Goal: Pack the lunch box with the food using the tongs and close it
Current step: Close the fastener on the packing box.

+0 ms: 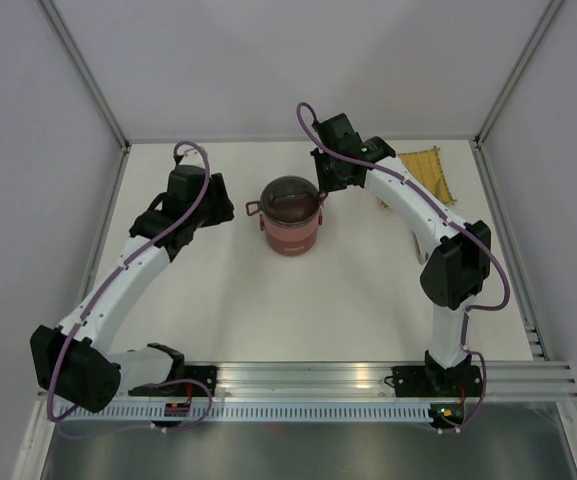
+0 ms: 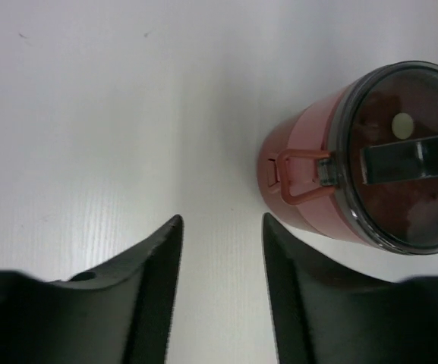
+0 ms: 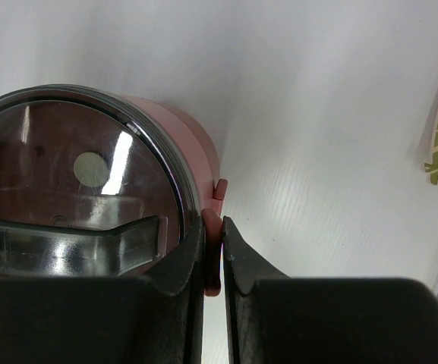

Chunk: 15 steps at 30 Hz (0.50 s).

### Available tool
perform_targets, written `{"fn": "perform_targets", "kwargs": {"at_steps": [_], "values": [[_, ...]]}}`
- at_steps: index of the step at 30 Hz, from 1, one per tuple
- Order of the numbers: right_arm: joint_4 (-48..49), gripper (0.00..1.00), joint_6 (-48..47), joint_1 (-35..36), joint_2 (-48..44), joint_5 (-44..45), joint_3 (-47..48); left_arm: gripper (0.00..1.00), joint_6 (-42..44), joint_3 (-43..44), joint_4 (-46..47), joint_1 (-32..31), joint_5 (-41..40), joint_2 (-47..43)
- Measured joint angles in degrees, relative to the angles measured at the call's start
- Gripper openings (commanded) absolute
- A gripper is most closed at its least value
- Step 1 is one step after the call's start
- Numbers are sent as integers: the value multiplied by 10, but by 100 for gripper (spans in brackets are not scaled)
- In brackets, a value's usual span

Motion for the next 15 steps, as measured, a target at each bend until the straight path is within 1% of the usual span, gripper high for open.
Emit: {"fn": "perform_targets", "kwargs": {"at_steps": [2,3,6,10,15], "values": [[6,1,0,0,-3,-1,-6,38,3,1,-1,3,-14,5],[8,0,0,0,-4,-1,-7,30,5,1,-1,7,-17,14],[10,0,0,0,-5,-1,-9,22,9,3,2,21,-16,57],[12,1,-1,0,-5,-2,-10,15,10,3,2,31,-8,122],[12,1,-2,0,-5,-2,-10,9,9,8,14,31,21,159]]}}
